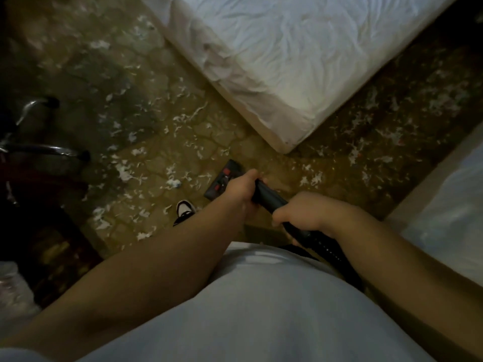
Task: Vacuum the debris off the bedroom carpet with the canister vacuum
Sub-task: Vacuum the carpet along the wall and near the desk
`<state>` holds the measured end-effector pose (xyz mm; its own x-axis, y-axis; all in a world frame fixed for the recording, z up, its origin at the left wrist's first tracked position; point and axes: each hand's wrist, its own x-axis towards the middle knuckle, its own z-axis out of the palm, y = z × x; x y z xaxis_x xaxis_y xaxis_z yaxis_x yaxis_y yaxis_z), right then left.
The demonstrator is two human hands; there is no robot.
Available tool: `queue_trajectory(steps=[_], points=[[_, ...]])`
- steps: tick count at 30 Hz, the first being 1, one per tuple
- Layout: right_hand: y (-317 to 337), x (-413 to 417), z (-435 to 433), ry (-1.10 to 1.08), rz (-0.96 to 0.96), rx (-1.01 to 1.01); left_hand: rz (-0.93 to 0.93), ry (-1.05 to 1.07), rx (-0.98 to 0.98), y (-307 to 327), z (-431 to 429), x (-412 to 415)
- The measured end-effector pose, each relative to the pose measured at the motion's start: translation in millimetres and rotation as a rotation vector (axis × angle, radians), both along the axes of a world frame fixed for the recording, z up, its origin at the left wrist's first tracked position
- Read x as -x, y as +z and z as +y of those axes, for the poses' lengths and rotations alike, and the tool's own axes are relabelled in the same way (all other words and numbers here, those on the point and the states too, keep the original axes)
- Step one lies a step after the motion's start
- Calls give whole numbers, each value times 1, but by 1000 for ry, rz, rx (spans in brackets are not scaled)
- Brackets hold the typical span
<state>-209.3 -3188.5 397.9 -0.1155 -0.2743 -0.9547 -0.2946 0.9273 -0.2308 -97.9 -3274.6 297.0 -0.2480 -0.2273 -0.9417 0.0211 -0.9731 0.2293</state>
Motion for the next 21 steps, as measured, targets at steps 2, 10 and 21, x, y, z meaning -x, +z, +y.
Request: queue_trajectory(steps=[2, 10, 21], points=[[-4, -32, -43, 15, 1, -6, 7, 24, -12, 0, -41, -33], [-12, -150, -180, 213, 0, -28, -104, 217, -36, 8, -165, -160], [-41, -267, -299, 428, -135, 85, -338, 431, 79, 6, -257, -289]])
